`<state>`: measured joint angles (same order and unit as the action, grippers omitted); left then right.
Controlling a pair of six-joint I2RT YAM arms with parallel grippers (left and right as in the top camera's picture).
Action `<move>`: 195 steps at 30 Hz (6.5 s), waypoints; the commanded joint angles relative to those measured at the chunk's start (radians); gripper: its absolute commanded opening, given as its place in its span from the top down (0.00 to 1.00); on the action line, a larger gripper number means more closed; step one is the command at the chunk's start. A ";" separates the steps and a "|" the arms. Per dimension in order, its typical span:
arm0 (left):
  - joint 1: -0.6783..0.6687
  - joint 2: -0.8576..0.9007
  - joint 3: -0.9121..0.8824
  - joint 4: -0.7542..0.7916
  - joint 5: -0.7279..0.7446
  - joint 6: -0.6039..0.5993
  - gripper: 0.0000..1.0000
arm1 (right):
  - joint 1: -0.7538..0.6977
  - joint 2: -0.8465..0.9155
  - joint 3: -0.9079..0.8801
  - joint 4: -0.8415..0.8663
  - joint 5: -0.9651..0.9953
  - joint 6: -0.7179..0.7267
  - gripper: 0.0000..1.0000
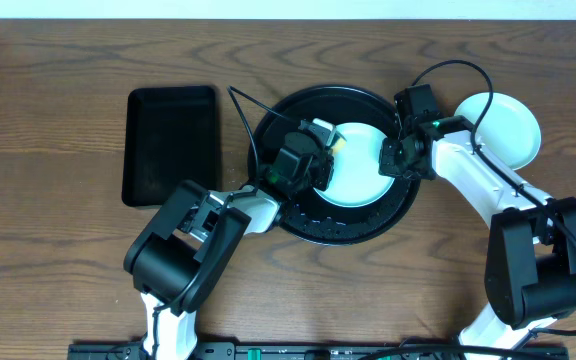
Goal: Clean dirty plates on tray and stack at the side
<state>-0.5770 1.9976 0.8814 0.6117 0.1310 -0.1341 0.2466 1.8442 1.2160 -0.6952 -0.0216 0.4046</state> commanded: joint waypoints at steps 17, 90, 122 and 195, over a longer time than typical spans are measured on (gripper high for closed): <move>0.011 0.117 0.063 0.309 -0.005 0.008 0.91 | 0.010 -0.010 -0.003 0.000 0.006 -0.008 0.99; 0.750 -0.275 0.153 -0.816 0.145 0.014 0.17 | -0.014 -0.250 0.177 0.025 0.105 -0.473 0.63; 0.750 -0.275 0.153 -0.816 0.145 0.014 0.07 | 0.047 0.167 0.179 0.040 -0.431 -0.531 0.75; 0.750 -0.275 0.153 -0.816 0.146 0.014 0.06 | -0.317 0.214 0.280 0.059 -0.347 -0.583 0.99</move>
<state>0.1692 1.7317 1.0309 -0.2047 0.2646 -0.1295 -0.0761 2.0602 1.4761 -0.6353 -0.3309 -0.2440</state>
